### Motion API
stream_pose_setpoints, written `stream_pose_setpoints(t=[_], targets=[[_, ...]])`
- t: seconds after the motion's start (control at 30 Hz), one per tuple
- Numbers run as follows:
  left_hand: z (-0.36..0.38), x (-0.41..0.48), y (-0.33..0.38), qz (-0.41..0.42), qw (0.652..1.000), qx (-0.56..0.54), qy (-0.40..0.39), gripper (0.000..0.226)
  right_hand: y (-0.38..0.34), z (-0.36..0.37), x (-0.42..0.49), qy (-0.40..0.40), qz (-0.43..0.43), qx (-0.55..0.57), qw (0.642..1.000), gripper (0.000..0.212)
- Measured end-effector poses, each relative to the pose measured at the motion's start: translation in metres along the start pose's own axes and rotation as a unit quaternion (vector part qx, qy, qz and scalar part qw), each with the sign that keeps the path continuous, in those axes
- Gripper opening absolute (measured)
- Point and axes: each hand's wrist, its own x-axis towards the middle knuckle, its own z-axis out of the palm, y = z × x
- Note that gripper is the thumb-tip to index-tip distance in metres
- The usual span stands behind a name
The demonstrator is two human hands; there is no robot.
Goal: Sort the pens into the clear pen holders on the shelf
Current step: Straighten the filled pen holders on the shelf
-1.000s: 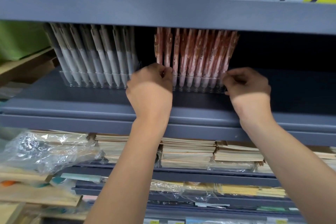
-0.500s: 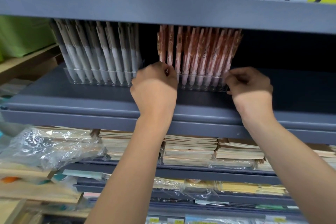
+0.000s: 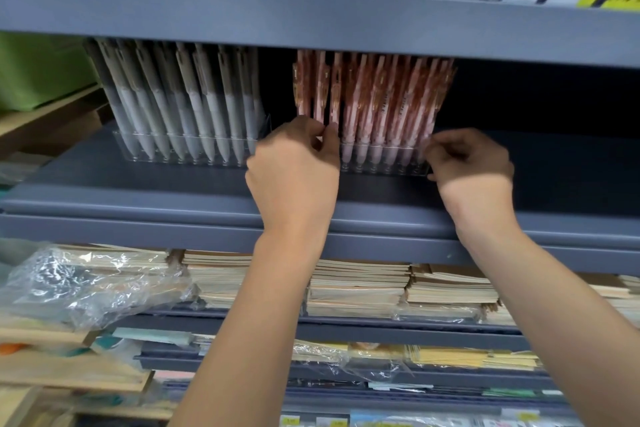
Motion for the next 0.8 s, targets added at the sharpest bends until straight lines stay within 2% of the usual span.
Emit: stream_pose_setpoints(t=[0.23, 0.47, 0.8], targets=[[0.007, -0.003, 0.008, -0.008, 1.0, 0.013, -0.023, 0.025, -0.001, 0.001, 0.0, 0.002, 0.006, 0.004, 1.0, 0.013], [0.019, -0.008, 0.018, -0.012, 0.999, 0.019, -0.044, 0.022, 0.001, 0.001, 0.002, 0.007, 0.0, -0.008, 1.0, 0.003], [0.026, -0.002, 0.015, -0.041, 0.996, 0.036, -0.068, 0.023, -0.001, 0.001, 0.001, 0.009, 0.0, -0.027, 1.0, 0.008]])
